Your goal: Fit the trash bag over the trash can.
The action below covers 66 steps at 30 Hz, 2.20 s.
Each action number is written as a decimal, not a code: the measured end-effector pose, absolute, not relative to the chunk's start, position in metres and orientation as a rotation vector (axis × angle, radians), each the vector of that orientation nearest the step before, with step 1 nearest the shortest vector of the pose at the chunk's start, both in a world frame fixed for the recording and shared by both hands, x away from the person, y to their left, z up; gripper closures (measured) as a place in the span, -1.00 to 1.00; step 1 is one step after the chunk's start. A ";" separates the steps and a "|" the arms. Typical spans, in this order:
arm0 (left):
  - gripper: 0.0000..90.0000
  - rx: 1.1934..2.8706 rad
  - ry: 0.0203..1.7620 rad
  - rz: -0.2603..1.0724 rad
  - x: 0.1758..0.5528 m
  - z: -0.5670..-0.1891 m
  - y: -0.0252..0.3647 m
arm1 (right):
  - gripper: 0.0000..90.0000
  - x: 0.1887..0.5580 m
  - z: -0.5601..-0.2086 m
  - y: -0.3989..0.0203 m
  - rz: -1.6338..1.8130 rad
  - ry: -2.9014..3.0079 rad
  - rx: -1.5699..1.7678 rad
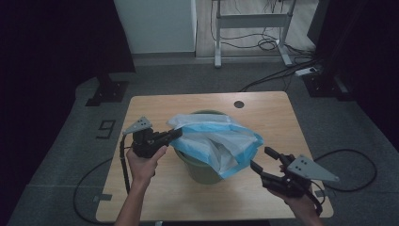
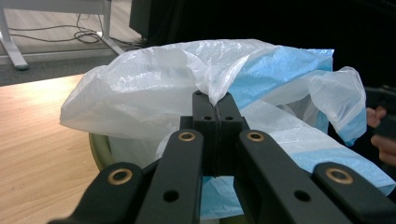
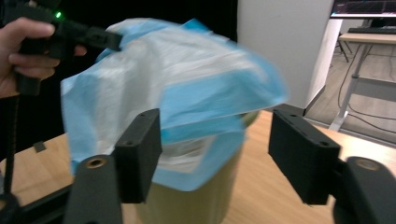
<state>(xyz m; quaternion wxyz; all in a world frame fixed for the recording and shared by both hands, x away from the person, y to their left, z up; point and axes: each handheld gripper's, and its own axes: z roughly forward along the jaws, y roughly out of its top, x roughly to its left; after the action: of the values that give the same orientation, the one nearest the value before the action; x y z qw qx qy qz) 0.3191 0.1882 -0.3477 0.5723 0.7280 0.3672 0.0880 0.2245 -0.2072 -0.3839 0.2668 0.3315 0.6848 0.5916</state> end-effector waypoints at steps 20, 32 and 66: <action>0.99 1.683 0.856 0.192 0.313 -0.354 0.196 | 0.23 0.258 -0.394 -0.157 1.377 1.824 0.975; 0.99 1.653 0.859 0.209 0.317 -0.348 0.221 | 0.96 0.271 -0.367 -0.197 1.496 1.811 0.923; 0.98 1.651 1.041 0.203 0.373 -0.383 0.245 | 0.94 0.398 -0.389 -0.195 1.386 1.892 1.182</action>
<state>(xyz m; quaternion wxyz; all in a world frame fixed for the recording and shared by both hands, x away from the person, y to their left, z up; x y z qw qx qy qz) 0.3732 0.2450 -0.3828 0.5560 0.6994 0.4408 0.0861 0.3977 -0.1950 -0.3893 0.2545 0.4353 0.6966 0.5104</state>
